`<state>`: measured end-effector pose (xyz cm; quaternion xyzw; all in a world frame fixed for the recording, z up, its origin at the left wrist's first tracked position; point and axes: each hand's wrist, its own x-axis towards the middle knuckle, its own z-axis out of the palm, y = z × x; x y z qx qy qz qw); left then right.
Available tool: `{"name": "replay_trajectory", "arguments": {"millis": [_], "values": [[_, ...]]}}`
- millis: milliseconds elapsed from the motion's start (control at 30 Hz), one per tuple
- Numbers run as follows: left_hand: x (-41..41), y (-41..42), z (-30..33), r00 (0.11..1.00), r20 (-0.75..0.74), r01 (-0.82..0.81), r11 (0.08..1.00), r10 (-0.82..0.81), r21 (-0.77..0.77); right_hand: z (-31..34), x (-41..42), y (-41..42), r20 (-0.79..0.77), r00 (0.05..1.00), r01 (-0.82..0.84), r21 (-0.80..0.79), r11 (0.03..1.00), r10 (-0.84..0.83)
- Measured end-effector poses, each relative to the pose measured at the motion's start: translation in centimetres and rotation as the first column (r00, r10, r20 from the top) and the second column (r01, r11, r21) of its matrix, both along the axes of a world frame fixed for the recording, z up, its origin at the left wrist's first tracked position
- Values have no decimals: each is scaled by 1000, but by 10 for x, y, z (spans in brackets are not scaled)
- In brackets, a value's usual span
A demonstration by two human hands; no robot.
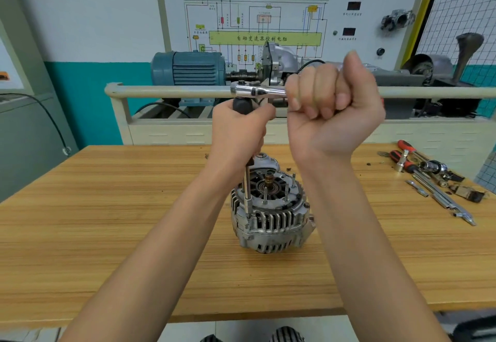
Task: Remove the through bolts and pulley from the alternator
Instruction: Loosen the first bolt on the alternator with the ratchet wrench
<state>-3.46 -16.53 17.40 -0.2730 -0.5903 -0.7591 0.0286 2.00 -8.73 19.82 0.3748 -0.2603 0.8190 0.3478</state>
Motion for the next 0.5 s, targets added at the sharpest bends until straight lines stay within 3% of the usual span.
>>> {"name": "replay_trajectory", "arguments": {"millis": [100, 167, 267, 367, 500], "values": [[-5, -8, 2, 957, -15, 289, 955, -290, -64, 5, -9, 21, 124, 950, -263, -181, 948, 288], [-9, -12, 4, 867, 24, 497, 860, -498, -114, 6, -15, 28, 125, 875, -417, -292, 861, 467], [-12, -13, 6, 731, 94, 683, 725, -676, -90, 6, -19, 30, 111, 850, -456, -337, 824, 515], [-13, -12, 6, 818, 118, 573, 816, -563, -80, 4, -12, 21, 127, 926, -308, -284, 908, 354], [-2, 0, 4, 984, 91, 158, 987, -154, -32, 3, 0, 1, 91, 995, -13, -134, 991, 25]]}}
